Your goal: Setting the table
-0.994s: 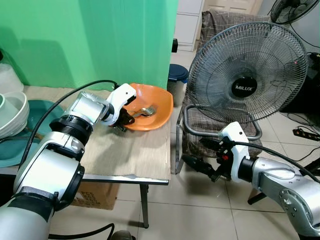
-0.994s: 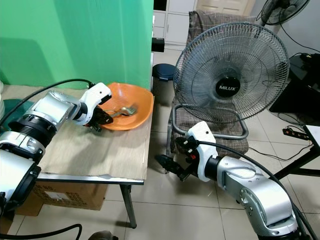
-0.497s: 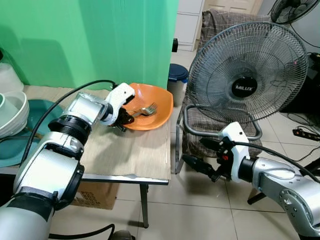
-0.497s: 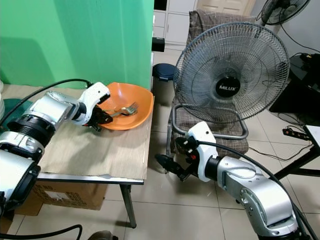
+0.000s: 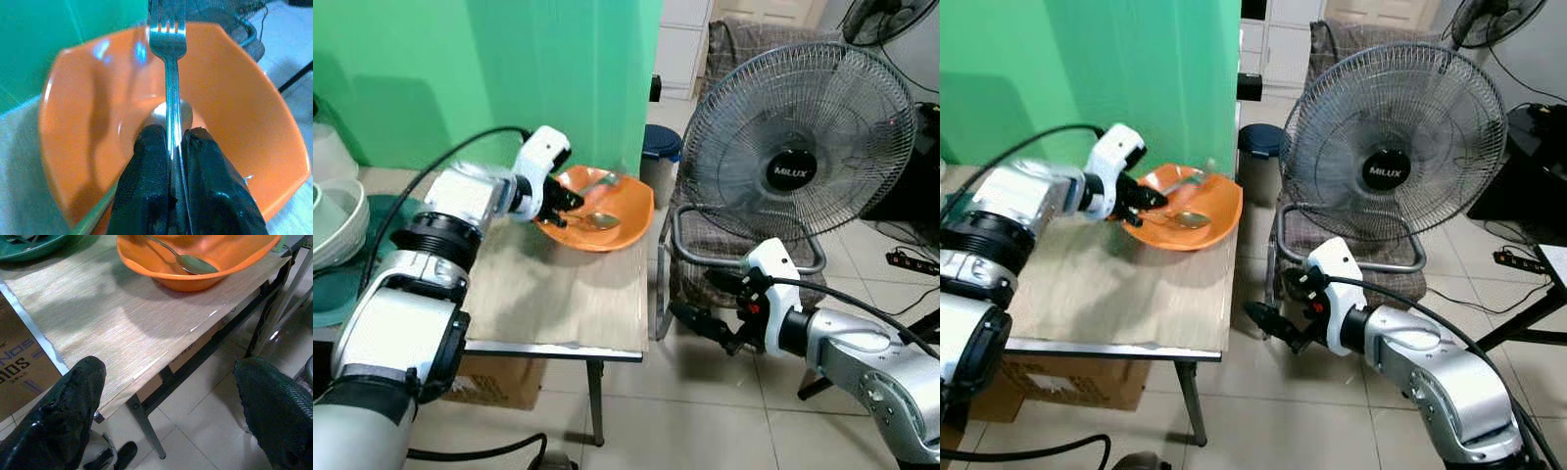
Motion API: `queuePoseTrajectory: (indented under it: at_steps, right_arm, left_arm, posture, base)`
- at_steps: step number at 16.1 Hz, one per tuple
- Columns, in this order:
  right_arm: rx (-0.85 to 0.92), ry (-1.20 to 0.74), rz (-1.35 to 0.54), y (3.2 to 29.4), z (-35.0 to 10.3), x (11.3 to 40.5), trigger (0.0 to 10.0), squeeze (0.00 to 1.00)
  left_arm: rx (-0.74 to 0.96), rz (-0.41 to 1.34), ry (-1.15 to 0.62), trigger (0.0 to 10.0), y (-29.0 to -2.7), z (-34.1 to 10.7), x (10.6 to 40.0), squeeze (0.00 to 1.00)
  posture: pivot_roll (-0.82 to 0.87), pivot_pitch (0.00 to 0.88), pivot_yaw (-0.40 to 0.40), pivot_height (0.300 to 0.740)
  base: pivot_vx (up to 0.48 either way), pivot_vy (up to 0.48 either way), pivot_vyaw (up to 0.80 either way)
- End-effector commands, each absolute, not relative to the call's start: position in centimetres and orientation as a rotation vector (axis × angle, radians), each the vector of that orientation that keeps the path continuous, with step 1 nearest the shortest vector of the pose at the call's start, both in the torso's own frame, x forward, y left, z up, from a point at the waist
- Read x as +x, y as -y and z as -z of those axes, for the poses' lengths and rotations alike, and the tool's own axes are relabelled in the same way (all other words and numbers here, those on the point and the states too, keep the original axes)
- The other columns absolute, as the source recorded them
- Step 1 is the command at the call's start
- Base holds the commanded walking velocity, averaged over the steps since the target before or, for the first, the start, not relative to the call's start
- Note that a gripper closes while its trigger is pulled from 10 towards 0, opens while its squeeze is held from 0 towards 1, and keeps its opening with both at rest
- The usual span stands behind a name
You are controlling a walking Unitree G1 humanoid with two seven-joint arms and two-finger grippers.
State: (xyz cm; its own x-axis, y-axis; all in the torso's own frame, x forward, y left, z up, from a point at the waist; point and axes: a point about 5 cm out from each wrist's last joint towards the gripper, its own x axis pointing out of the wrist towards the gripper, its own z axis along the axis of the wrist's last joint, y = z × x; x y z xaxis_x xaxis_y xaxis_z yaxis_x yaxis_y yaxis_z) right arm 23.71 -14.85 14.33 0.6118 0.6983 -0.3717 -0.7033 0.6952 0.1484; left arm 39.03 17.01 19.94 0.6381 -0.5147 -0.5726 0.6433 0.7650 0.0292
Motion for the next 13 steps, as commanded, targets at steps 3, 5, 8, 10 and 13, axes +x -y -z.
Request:
queuePoseTrajectory:
  at_steps: [3, 5, 8, 10, 13]
  right_arm:
    - [-0.011, -0.380, -0.784, 14.9, -14.9, 23.7, 10.0, 0.00]
    - [0.020, -0.306, -0.738, 14.7, -15.4, 23.8, 10.0, 0.00]
    - [0.027, -0.166, -0.594, 14.6, -16.0, 23.6, 10.0, 0.00]
    - [0.076, -0.133, -0.472, 14.8, -15.6, 22.9, 10.0, 0.00]
    - [0.069, -0.137, -0.360, 15.0, -14.6, 22.5, 10.0, 0.00]
  left_arm:
    - [0.178, 0.656, -0.426, 0.0, -17.3, -22.3, 38.9, 0.00]
    - [0.133, 0.651, -0.298, 0.0, -17.0, -23.5, 38.1, 0.00]
    - [0.173, 0.649, -0.079, 0.0, -14.8, -23.9, 35.3, 0.00]
    - [0.312, 0.628, 0.041, 0.0, -12.6, -21.9, 32.8, 0.00]
    - [0.321, 0.606, 0.064, 5.3, -11.4, -20.2, 31.2, 0.00]
  posture:
    - [0.05, 0.000, -0.042, 0.740]
    - [0.06, 0.000, -0.039, 0.740]
    - [0.07, 0.000, -0.040, 0.740]
    - [0.07, 0.000, -0.042, 0.740]
    - [0.05, 0.000, -0.040, 0.740]
  base:
    - [0.000, 0.000, 0.00]
    - [0.000, 0.000, 0.00]
    - [0.000, 0.000, 0.00]
    - [0.000, 0.000, 0.00]
    - [0.000, 0.000, 0.00]
